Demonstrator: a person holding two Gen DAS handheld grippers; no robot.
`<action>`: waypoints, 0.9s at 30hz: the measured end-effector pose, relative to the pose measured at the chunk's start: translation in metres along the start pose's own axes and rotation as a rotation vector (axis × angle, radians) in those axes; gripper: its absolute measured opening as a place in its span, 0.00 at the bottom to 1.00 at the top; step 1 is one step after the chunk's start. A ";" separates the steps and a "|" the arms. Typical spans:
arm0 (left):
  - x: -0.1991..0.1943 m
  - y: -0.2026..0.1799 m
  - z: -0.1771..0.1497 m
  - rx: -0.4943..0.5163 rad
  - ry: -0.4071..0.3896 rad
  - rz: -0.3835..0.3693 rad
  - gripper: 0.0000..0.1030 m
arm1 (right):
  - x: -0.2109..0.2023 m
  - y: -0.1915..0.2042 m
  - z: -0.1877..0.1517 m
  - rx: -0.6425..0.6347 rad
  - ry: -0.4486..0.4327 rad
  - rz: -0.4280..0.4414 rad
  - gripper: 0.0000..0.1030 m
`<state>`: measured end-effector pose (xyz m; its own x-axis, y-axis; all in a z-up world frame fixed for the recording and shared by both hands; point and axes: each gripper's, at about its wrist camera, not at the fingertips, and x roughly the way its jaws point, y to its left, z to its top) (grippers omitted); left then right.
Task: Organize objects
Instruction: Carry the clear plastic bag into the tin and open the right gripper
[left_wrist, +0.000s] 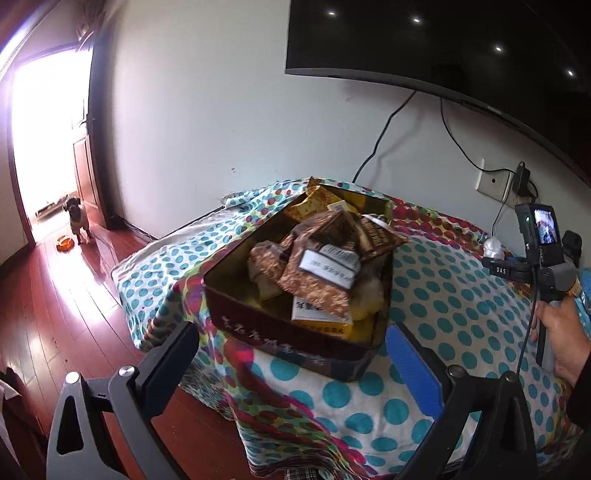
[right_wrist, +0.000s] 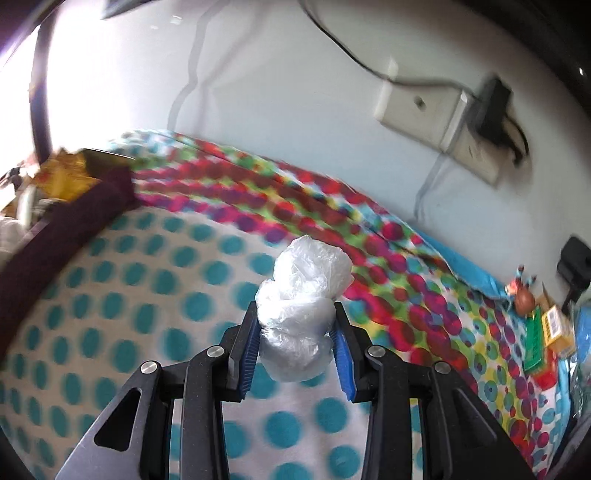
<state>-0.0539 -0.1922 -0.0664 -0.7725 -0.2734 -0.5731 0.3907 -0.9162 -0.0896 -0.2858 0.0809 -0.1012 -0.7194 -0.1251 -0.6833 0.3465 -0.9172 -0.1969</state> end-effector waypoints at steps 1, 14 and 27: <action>0.001 0.003 -0.001 -0.010 0.004 0.001 1.00 | -0.008 0.008 0.004 -0.005 -0.012 0.017 0.34; -0.017 0.026 -0.005 -0.069 -0.013 0.006 1.00 | -0.086 0.178 0.051 -0.247 -0.147 0.184 0.34; -0.001 0.039 -0.008 -0.112 0.025 -0.039 1.00 | -0.067 0.249 0.079 -0.305 -0.095 0.253 0.34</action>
<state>-0.0335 -0.2249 -0.0758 -0.7757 -0.2298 -0.5878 0.4157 -0.8868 -0.2019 -0.1988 -0.1684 -0.0490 -0.6358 -0.3803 -0.6717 0.6722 -0.7006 -0.2396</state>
